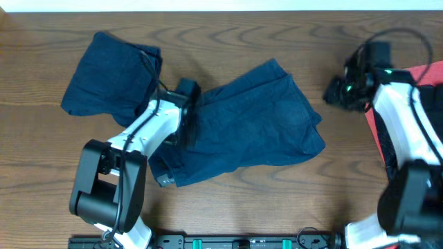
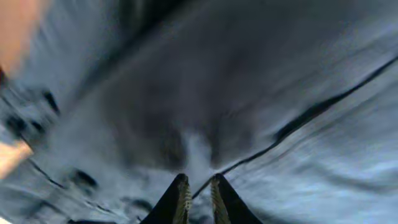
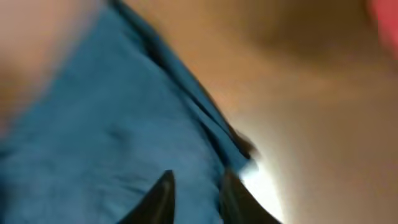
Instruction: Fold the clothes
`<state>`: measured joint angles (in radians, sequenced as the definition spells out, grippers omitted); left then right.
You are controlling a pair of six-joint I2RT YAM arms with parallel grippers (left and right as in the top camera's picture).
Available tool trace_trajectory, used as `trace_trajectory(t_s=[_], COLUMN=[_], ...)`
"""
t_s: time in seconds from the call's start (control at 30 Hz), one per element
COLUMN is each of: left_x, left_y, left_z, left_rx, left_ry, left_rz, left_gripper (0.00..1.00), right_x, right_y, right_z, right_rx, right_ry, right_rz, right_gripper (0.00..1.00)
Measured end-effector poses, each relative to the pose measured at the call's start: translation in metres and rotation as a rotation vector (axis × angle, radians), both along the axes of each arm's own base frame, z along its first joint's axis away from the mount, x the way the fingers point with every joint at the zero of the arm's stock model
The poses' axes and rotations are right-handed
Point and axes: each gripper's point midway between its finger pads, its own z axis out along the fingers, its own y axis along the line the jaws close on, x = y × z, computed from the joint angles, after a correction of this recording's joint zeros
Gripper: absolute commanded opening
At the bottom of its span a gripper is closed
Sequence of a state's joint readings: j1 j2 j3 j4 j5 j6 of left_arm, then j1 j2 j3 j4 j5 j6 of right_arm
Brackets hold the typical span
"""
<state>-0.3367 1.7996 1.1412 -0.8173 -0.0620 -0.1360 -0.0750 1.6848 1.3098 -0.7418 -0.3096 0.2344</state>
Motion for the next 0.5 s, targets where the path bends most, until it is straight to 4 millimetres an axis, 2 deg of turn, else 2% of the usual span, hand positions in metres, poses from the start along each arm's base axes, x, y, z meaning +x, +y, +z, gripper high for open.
trace_trajectory(t_s=[0.1,0.17,0.2,0.23,0.37,0.5], left_x=[0.014,0.020,0.021,0.020,0.000,-0.029], left_y=[-0.010,-0.017,-0.021,-0.024,-0.036,-0.037], left_z=[0.013,0.022,0.027,0.031,0.046,0.054], left_rx=[-0.042,-0.079,-0.103,-0.124,-0.214,-0.244], left_ry=[-0.048,-0.077,-0.085,-0.090,-0.036,0.066], left_rz=[-0.016,-0.025,-0.031,-0.036,-0.050,-0.020], left_gripper=[0.16,0.17,0.17,0.21,0.28,0.28], right_x=[0.024,0.036,0.043,0.050,0.070,0.079], right_y=[0.014,0.026,0.033,0.039,0.062,0.069], right_z=[0.032,0.036,0.033,0.028,-0.021,-0.076], right_rx=[0.021,0.028,0.028,0.029,0.035,0.049], right_ry=[-0.173,-0.234,-0.252,-0.269,-0.252,-0.197], right_rz=[0.072,0.121,0.150,0.173,0.254,0.282], right_gripper=[0.34,0.36,0.36,0.37,0.37,0.39])
